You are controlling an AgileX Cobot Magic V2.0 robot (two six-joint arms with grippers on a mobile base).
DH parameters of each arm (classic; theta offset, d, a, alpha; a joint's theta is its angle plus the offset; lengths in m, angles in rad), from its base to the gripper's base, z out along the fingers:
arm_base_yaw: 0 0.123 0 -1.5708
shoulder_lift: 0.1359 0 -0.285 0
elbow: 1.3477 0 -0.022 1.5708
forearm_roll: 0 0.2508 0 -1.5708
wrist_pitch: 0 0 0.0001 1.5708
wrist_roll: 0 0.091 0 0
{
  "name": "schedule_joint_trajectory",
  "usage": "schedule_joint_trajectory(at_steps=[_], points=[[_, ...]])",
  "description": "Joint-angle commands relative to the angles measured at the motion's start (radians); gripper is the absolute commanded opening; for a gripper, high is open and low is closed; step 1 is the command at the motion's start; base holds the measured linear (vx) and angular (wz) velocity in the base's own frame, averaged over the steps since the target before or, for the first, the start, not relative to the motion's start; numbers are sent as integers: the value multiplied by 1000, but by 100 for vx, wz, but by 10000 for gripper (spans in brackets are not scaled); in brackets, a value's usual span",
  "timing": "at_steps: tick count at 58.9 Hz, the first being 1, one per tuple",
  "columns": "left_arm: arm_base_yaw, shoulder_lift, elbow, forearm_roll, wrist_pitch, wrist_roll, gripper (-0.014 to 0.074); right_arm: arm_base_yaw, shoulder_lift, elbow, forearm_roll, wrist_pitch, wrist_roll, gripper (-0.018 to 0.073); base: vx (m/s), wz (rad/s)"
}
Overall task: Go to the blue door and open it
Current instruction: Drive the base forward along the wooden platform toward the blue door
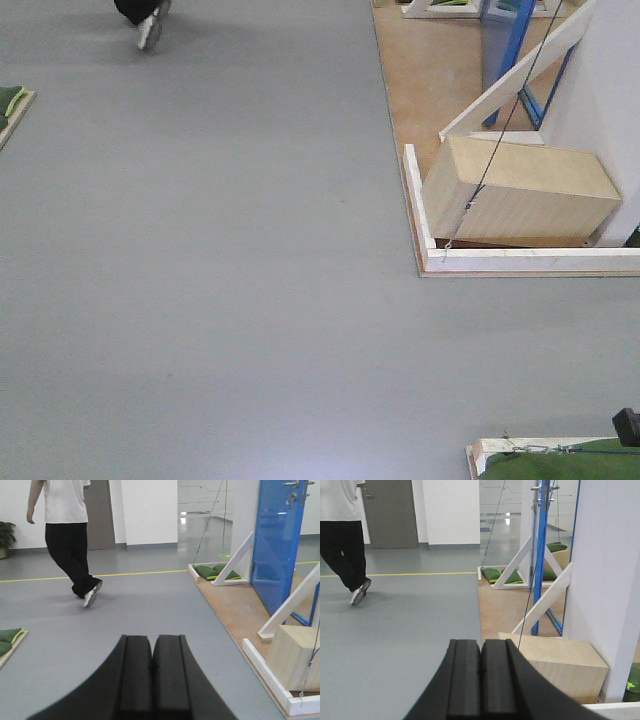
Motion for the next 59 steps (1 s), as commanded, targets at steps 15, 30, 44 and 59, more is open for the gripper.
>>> schedule_joint_trajectory(at_steps=[15,30,44,59], points=[[1,-14,-27,-2,-84,-7,73,3,-13,2,-7,-82,-4,-1,0,0],[1,-14,-27,-2,-84,-7,73,3,-13,2,-7,-82,-4,-1,0,0],[1,-14,-27,-2,-84,-7,73,3,-13,2,-7,-82,-4,-1,0,0],[1,-14,-27,-2,-84,-7,73,3,-13,2,-7,-82,-4,-1,0,0]])
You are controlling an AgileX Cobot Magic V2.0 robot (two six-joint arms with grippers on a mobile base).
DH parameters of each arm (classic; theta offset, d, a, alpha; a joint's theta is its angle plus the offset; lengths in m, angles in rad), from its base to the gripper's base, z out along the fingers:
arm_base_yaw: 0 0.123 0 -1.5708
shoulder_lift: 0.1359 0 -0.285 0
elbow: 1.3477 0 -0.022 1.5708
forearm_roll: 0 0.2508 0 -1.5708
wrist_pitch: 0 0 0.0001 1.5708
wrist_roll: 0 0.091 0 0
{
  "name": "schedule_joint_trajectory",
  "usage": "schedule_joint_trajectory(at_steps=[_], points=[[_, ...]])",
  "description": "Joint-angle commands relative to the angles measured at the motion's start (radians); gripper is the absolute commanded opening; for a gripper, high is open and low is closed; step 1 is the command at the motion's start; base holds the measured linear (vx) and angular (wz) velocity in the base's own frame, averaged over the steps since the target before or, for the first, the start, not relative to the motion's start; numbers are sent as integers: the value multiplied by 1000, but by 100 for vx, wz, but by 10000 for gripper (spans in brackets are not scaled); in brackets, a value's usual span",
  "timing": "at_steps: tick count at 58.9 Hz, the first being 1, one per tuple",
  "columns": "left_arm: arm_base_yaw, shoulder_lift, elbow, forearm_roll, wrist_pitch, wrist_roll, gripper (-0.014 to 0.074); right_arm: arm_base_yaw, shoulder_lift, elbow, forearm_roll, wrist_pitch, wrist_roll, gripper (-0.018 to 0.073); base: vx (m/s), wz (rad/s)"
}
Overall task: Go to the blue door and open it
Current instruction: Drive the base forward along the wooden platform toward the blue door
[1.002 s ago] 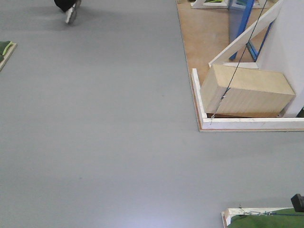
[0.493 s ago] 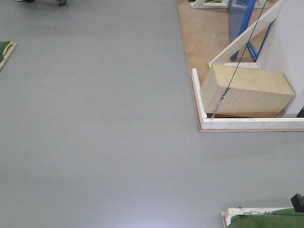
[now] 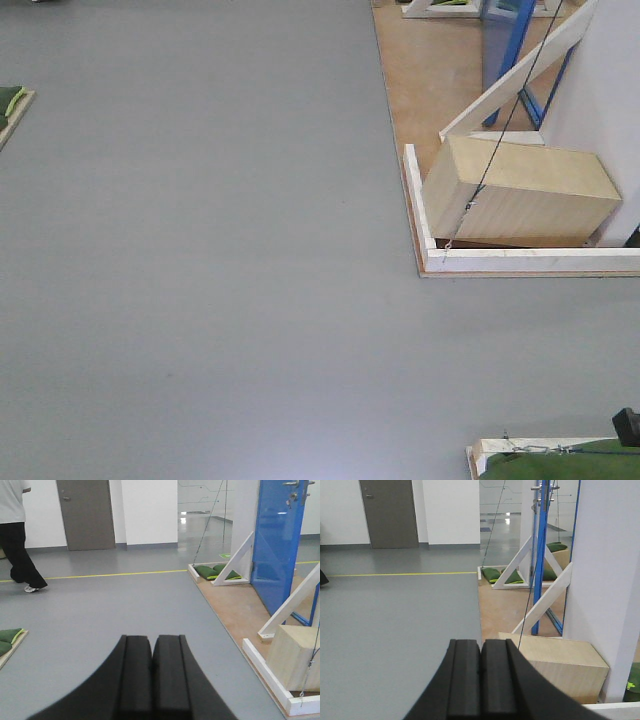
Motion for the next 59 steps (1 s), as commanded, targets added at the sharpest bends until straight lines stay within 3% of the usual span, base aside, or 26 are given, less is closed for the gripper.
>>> schedule_joint_trajectory(at_steps=[1,59], points=[[1,-14,-27,-2,-84,-7,73,3,-13,2,-7,-81,-4,-1,1,0],[1,-14,-27,-2,-84,-7,73,3,-13,2,-7,-81,-4,-1,13,3]])
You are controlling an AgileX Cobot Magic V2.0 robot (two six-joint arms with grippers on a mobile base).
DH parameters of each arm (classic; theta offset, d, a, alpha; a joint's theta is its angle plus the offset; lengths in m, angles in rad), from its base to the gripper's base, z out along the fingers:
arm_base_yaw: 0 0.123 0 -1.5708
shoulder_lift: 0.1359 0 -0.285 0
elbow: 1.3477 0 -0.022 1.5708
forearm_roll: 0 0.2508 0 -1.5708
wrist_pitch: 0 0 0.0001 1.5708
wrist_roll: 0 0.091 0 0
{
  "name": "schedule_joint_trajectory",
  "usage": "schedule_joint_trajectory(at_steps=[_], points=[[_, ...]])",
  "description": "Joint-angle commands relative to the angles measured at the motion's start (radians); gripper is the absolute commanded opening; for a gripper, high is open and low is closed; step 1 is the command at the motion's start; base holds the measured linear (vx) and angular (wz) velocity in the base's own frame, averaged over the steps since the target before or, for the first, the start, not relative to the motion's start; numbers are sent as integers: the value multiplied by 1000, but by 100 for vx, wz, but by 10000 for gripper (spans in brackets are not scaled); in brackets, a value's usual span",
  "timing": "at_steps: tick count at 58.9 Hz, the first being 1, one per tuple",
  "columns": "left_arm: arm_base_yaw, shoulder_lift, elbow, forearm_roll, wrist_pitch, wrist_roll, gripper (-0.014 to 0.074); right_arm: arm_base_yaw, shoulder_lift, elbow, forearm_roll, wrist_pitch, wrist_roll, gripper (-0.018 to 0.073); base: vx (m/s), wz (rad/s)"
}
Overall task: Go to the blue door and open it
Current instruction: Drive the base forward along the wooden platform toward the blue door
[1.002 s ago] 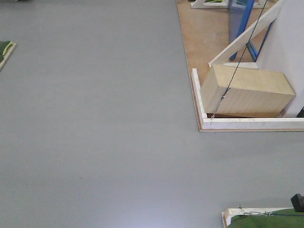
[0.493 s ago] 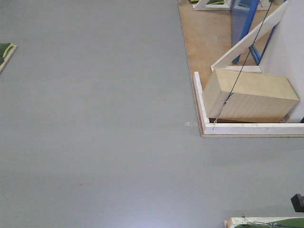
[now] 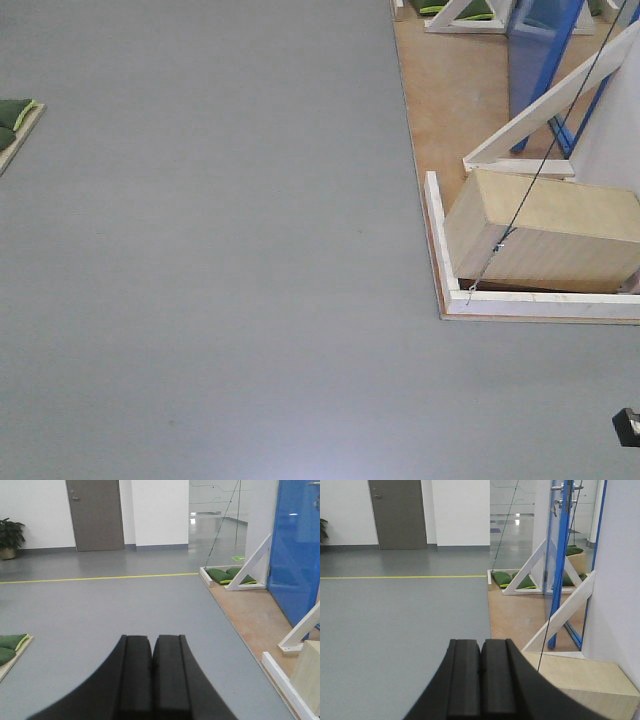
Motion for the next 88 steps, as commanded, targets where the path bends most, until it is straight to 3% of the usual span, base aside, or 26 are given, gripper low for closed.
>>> schedule_joint_trajectory(at_steps=[1,88], points=[[1,-14,-27,-2,-84,-7,73,3,-13,2,-7,-81,-4,-1,21,1],[1,-14,-27,-2,-84,-7,73,3,-13,2,-7,-81,-4,-1,31,1]])
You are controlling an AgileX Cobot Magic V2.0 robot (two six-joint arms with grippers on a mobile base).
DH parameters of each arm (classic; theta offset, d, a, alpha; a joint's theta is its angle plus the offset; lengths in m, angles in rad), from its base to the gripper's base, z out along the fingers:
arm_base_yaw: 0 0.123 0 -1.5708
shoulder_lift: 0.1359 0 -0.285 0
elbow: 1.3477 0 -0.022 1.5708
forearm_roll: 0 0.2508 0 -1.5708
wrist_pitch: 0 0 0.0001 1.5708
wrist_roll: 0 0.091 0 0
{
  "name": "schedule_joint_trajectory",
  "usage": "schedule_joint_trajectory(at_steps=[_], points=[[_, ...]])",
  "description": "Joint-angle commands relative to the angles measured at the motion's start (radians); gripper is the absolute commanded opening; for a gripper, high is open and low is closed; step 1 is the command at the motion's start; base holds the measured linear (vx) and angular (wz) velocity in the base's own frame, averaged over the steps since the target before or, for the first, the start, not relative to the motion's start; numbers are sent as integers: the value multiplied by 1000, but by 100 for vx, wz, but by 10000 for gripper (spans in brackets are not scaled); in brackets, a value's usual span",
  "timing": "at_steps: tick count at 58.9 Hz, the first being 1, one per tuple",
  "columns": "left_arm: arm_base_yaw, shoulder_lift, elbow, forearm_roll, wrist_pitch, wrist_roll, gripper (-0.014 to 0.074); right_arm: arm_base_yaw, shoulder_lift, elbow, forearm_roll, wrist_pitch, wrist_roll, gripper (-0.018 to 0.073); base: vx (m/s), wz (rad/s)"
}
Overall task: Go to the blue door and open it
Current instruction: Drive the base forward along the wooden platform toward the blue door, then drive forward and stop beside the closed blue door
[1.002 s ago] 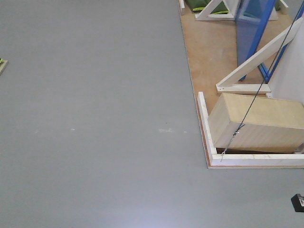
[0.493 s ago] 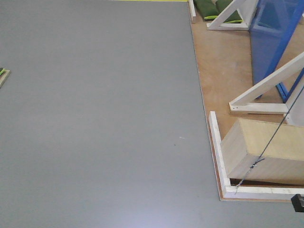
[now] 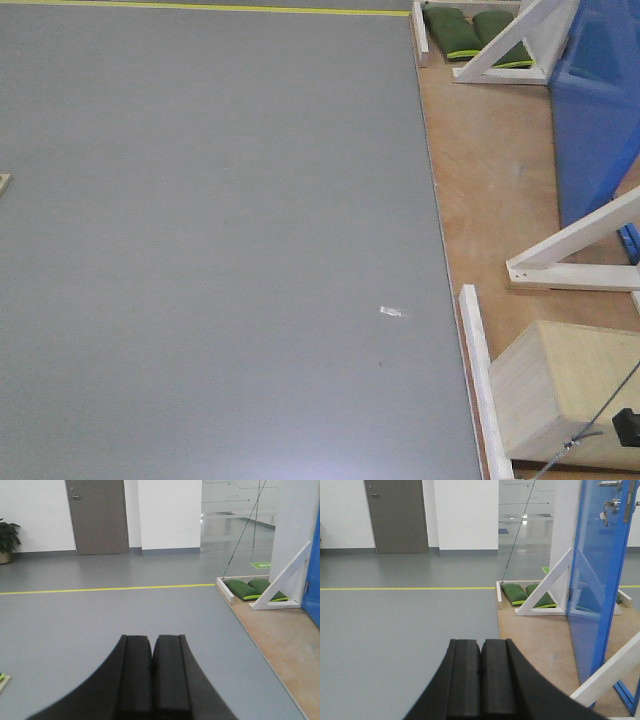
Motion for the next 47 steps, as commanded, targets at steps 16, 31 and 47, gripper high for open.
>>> schedule_joint_trajectory(at_steps=[16,31,47], points=[[1,-14,-27,-2,-84,-7,73,3,-13,2,-7,-82,-4,-1,44,-6],[1,-14,-27,-2,-84,-7,73,3,-13,2,-7,-82,-4,-1,47,-6],[1,-14,-27,-2,-84,-7,73,3,-13,2,-7,-82,-4,-1,48,-3]])
